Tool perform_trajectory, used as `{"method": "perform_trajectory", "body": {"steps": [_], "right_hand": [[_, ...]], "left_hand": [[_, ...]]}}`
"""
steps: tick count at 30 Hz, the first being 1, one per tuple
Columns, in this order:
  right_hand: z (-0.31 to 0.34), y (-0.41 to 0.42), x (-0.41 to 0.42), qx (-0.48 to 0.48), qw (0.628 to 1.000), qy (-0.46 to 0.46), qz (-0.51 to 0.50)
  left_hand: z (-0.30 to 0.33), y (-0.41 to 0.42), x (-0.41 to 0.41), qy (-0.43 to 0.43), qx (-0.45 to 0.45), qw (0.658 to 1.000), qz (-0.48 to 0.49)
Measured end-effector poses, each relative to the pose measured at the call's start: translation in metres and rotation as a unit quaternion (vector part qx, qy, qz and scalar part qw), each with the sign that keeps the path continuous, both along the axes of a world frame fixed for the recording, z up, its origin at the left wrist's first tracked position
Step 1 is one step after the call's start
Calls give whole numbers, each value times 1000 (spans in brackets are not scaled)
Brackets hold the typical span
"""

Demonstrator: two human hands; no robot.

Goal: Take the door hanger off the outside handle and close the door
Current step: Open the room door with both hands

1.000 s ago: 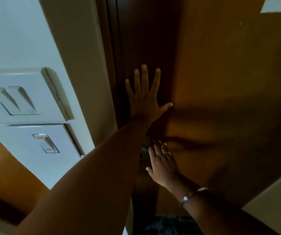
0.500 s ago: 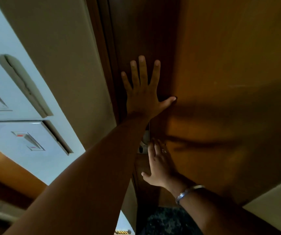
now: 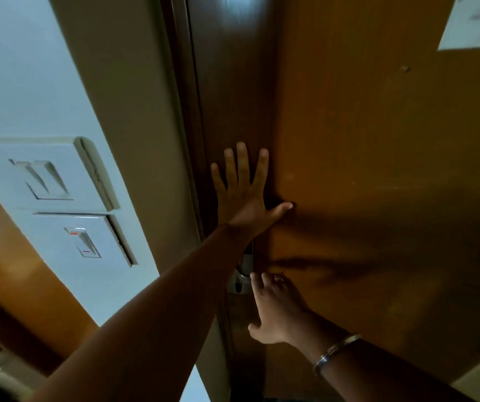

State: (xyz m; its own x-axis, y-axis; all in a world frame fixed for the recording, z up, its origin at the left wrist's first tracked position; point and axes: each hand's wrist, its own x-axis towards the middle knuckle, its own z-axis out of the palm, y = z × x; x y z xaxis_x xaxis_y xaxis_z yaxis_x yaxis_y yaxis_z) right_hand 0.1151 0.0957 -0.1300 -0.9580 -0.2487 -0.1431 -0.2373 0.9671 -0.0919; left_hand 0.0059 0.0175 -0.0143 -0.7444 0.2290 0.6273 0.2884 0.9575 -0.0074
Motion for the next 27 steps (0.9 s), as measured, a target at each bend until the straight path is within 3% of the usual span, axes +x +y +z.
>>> {"method": "perform_trajectory", "body": {"steps": [4,7,13,21,27], "right_hand": [[17,0,6,52,997,30,48],[17,-10,11,11,999,23,43],[-4,-25,36,-56,996,66,-12],[-5,-41,76,-41,992,89,-75],[3,-72,121,-11,979,84,-183]], "left_hand": [[8,-23,23,19,-34,999,-11],[11,-41,35,37,-59,997,-27],[4,-53,50,15,-24,998,-58],[-2,-59,79,48,-5,993,-108],[1,-74,124,42,-1,988,-145]]}}
